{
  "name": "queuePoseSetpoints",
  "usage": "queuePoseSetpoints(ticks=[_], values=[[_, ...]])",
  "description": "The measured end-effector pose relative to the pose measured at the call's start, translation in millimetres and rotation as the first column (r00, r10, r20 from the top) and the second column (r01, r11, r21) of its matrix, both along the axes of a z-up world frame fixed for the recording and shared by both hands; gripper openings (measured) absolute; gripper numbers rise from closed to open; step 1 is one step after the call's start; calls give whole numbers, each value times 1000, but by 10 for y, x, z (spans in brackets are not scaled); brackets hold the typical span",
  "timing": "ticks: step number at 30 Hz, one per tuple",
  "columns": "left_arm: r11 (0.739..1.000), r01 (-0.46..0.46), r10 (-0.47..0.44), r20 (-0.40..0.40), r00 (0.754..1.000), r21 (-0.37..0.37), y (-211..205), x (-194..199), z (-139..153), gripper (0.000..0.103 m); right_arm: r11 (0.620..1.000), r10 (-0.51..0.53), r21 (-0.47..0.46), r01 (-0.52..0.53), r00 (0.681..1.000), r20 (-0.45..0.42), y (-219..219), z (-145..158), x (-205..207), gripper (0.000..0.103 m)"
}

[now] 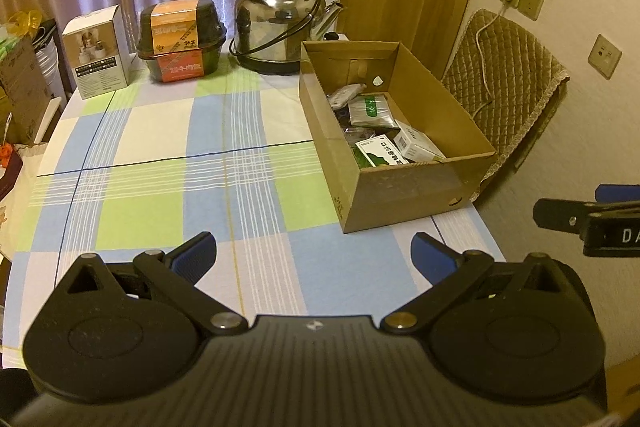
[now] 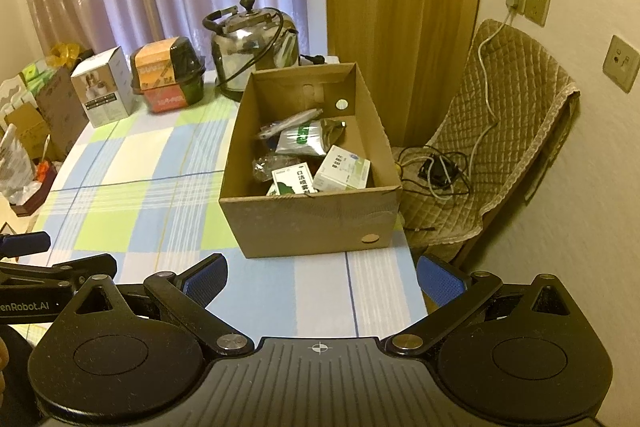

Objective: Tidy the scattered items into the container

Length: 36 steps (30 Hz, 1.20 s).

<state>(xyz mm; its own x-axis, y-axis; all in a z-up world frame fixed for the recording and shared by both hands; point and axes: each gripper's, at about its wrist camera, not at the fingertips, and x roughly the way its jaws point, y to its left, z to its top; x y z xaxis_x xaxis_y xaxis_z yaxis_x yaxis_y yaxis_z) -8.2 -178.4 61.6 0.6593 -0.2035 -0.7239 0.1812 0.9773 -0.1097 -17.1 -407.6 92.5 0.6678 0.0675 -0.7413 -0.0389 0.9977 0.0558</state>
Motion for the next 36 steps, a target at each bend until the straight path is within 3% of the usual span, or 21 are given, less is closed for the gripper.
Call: queuePoseSetpoints(ticks=[36], values=[[1000,19,-19,-10,1000,18,-31,14,-21,102,1000,6,12,-6,1000,-22,-17,-99,17,103]])
